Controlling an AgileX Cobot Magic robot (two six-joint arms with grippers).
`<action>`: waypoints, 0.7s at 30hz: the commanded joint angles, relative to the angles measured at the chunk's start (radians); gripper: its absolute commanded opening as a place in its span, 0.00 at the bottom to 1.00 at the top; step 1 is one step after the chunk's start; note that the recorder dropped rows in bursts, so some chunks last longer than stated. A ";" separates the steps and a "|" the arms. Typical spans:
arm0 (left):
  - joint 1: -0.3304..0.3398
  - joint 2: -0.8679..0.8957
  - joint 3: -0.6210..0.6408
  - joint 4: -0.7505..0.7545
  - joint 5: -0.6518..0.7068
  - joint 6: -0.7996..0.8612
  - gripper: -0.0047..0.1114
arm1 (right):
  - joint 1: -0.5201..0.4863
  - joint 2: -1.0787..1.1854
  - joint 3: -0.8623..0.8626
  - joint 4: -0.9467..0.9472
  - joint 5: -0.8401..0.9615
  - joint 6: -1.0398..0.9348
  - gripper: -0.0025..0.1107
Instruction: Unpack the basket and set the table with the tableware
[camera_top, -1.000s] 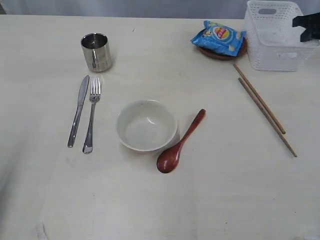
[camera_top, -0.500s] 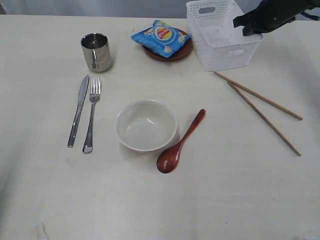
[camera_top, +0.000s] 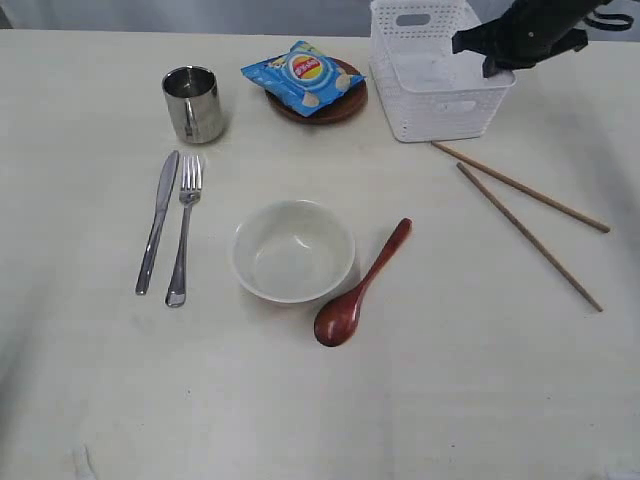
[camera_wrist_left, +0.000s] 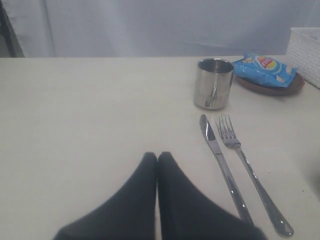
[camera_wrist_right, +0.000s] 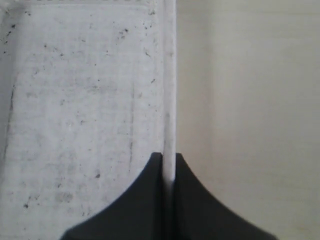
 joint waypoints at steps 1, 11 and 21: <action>0.002 -0.003 0.003 0.009 -0.011 -0.004 0.04 | -0.033 0.009 0.018 -0.102 0.132 0.119 0.02; 0.002 -0.003 0.003 0.009 -0.011 -0.004 0.04 | -0.035 -0.033 0.018 -0.124 0.143 0.195 0.02; 0.002 -0.003 0.003 0.009 -0.011 -0.004 0.04 | -0.035 -0.140 0.018 -0.103 0.168 0.182 0.22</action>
